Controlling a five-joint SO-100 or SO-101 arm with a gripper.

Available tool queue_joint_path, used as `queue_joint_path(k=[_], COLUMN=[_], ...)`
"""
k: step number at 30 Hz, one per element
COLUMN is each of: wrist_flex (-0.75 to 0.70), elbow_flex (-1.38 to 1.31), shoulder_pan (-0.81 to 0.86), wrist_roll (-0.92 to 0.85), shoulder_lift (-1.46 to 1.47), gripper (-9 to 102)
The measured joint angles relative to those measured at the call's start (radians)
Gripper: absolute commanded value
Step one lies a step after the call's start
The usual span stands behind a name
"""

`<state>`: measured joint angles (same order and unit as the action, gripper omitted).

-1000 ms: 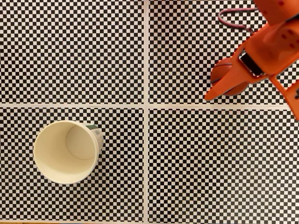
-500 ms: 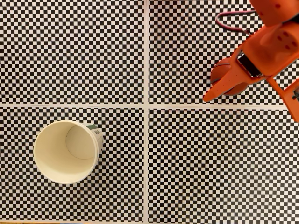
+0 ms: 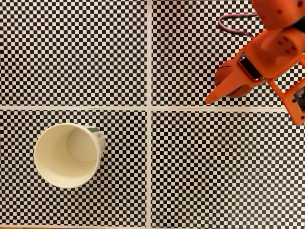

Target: Grasp basketball and place into cup.

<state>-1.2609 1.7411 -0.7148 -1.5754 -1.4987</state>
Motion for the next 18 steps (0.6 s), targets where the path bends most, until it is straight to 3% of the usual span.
queue_joint_path(k=[10,18], wrist_flex=[0.066,0.123], elbow_flex=[0.067,0.127], shoulder_pan=[-0.011,-0.009], wrist_roll=[0.002,0.025], shoulder_lift=[0.002,0.002], gripper=[63,41])
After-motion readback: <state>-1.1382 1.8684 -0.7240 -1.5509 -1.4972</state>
